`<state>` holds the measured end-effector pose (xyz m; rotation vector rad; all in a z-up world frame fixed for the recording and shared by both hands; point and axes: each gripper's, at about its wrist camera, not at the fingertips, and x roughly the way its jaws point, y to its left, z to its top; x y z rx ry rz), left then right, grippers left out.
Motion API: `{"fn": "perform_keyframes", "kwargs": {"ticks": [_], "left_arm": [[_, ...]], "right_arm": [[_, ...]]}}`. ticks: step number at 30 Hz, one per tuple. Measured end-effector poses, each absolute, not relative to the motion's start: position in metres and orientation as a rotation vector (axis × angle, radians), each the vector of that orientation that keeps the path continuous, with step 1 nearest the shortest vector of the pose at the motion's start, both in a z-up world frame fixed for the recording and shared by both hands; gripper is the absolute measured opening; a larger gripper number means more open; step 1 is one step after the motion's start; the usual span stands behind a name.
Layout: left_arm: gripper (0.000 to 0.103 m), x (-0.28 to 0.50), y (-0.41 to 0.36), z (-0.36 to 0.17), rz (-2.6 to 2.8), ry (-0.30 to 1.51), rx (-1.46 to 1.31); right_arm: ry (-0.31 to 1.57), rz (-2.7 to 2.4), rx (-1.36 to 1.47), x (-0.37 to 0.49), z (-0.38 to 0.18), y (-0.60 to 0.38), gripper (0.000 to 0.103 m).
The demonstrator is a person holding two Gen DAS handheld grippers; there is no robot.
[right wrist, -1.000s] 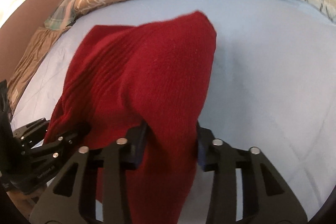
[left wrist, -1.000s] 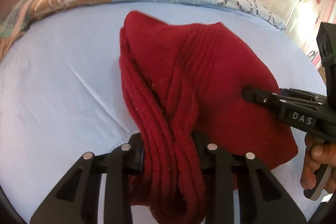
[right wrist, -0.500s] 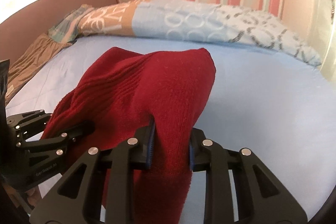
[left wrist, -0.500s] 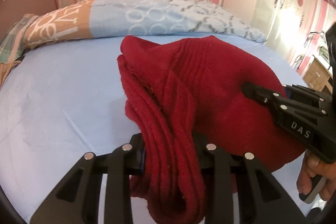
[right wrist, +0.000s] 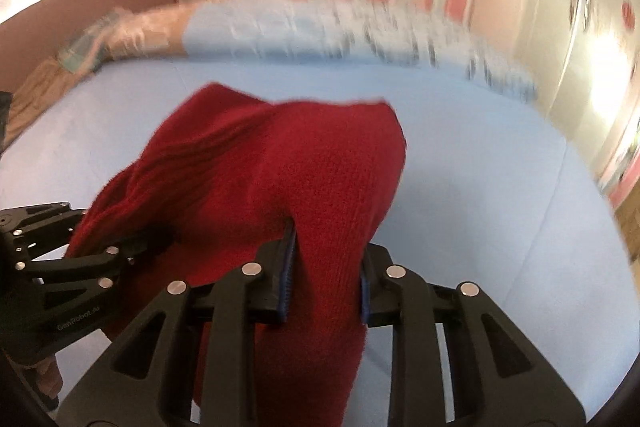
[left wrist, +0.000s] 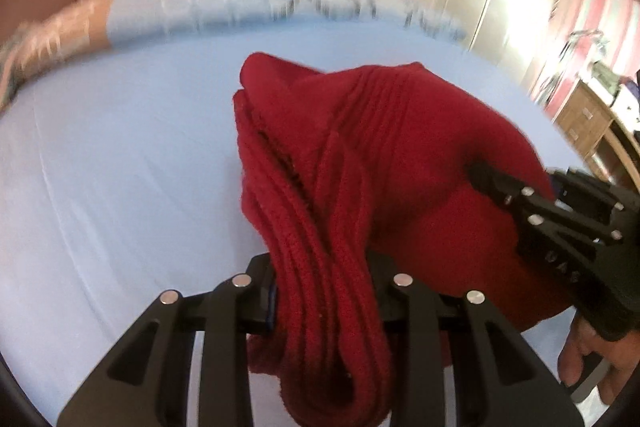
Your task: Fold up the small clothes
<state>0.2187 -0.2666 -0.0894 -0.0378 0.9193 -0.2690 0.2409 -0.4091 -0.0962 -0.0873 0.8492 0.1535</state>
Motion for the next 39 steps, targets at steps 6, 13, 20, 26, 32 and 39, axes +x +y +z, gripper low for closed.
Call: {"fn": "perform_keyframes", "kwargs": {"ticks": [6,13,20,26,32,39], "left_arm": [[0.045,0.186,-0.269,-0.122,-0.193,0.909,-0.084],[0.063,0.174,-0.248,-0.100,-0.153,0.863,-0.064],[0.065,0.178,-0.236,-0.056,-0.104,0.712,0.003],[0.068,0.204,-0.239,-0.088,-0.030,0.807,0.100],[0.079,0.200,-0.223,-0.130,0.009,0.832,0.135],[0.088,0.201,-0.210,-0.132,-0.026,0.809,0.079]], "right_arm": [[0.857,0.174,-0.040,0.222,-0.129,-0.427,0.035],[0.818,0.111,-0.058,0.210,-0.124,-0.430,0.076],[0.718,0.004,-0.060,0.194,-0.090,-0.451,0.090],[0.741,0.000,-0.088,0.207,-0.101,-0.440,0.090],[0.806,-0.008,-0.141,0.209,-0.129,-0.430,0.091],[0.803,-0.039,-0.187,0.208,-0.132,-0.427,0.095]]}}
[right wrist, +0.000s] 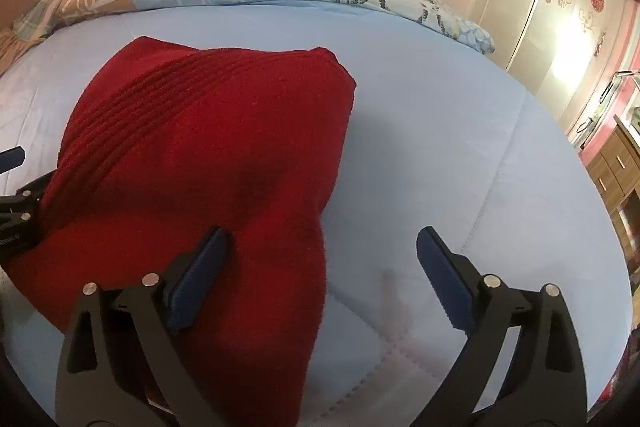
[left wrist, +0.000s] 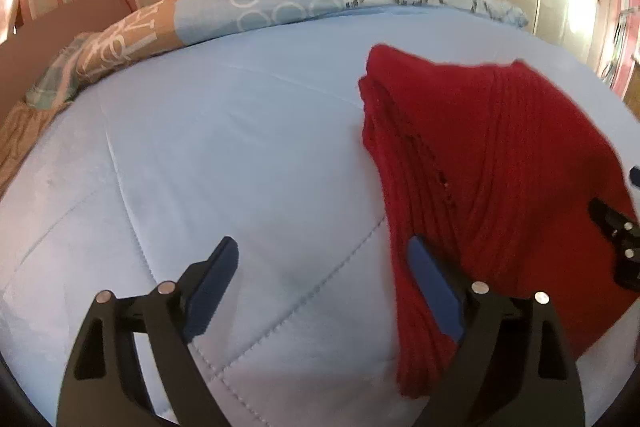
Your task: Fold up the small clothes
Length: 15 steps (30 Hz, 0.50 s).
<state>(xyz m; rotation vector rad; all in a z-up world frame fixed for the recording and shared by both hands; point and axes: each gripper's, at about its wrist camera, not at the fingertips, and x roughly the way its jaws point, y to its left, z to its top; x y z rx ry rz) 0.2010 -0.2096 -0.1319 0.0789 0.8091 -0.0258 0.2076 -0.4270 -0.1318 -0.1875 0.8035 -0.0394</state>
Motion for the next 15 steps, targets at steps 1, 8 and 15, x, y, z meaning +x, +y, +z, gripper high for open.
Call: {"fn": "perform_keyframes", "kwargs": {"ticks": [1,8,15], "left_arm": [[0.087,0.199,-0.207,-0.127,-0.025,0.803,0.071],[0.087,0.164,-0.182,-0.077,-0.013,0.714,0.082],[0.094,0.114,-0.139,-0.034,0.004,0.650,0.077]], "right_arm": [[0.794,-0.042,-0.187,0.206,-0.127,-0.426,0.095],[0.699,0.013,-0.110,0.162,-0.069,-0.411,0.100],[0.712,0.021,-0.004,0.127,-0.033,-0.358,0.100]]}}
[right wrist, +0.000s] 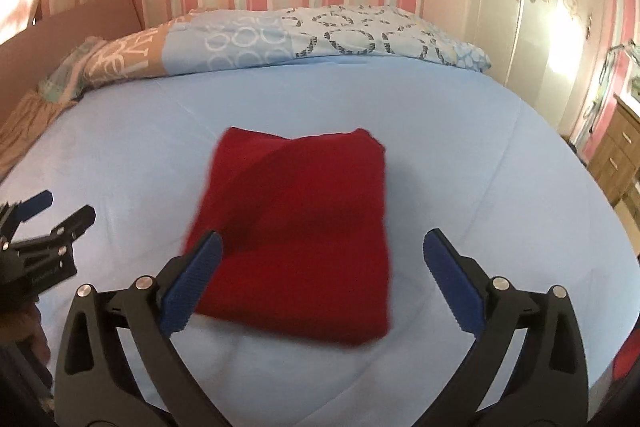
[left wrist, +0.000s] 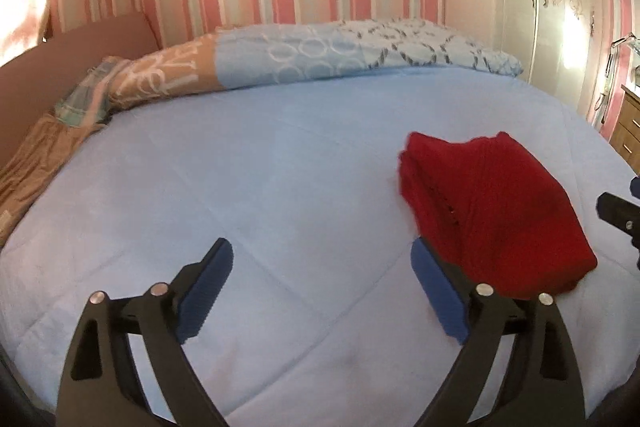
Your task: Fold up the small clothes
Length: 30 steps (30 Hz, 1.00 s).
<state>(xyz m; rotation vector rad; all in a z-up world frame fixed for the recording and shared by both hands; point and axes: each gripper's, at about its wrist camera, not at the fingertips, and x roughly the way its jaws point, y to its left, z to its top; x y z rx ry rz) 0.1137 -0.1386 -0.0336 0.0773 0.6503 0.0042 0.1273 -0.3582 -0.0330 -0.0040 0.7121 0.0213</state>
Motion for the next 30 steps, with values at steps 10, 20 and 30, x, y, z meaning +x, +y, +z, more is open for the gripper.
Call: {"fn": "perform_keyframes", "kwargs": {"ticks": [10,20,30], "left_arm": [[0.101,0.045,-0.058,-0.009,0.061,0.724,0.081],[0.101,0.001,-0.051,-0.004,0.021,0.744,-0.003],[0.101,-0.011,-0.049,0.024,0.033,0.713,-0.050]], "right_arm": [[0.729,0.004,-0.008,0.070,-0.009,-0.266,0.100],[0.730,-0.021,-0.027,0.048,0.001,-0.248,0.100],[0.712,-0.027,-0.035,0.031,0.002,-0.254,0.100]]}}
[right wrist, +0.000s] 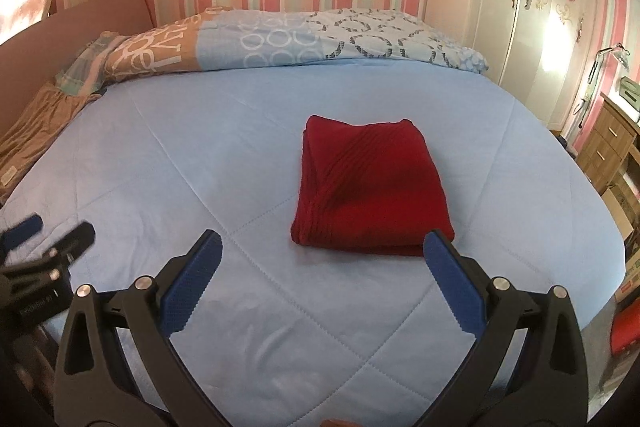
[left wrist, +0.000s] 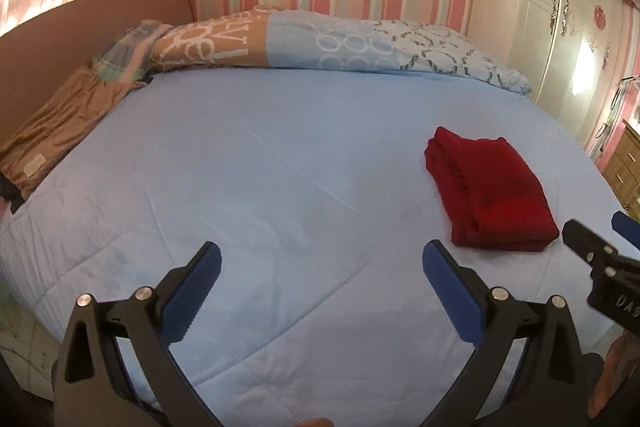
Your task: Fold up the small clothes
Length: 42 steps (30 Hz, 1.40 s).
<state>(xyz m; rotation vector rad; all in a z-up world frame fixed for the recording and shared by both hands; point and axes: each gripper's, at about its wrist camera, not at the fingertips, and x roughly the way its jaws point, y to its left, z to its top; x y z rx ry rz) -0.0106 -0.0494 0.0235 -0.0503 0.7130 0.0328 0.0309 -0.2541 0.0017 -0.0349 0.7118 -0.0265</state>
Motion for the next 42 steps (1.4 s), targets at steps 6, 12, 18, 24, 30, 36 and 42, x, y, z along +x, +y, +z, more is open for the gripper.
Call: {"fn": "perform_keyframes", "kwargs": {"ticks": [6,12,18,24,30,36,42], "left_arm": [[0.101,-0.011,-0.050,0.032,0.028,0.699,-0.059],[0.101,-0.014,-0.052,0.036,0.034,0.691,-0.040],[0.101,-0.013,-0.053,0.037,0.042,0.693,-0.031],[0.101,-0.013,-0.053,0.037,0.045,0.693,-0.028],[0.101,-0.014,-0.054,0.036,0.048,0.692,-0.027],[0.101,-0.017,-0.057,0.033,0.049,0.685,-0.023],[0.101,-0.020,-0.057,0.032,0.045,0.690,-0.024]], "right_arm": [[0.722,-0.030,-0.030,0.031,-0.003,-0.258,0.100],[0.723,-0.035,-0.022,0.031,-0.003,-0.260,0.100],[0.732,-0.033,-0.021,0.032,-0.002,-0.261,0.100],[0.733,-0.027,-0.023,0.032,-0.001,-0.262,0.100],[0.738,-0.023,-0.021,0.031,-0.001,-0.262,0.100],[0.743,-0.008,-0.015,0.030,-0.002,-0.263,0.100],[0.750,0.011,0.003,0.030,-0.004,-0.265,0.100]]}}
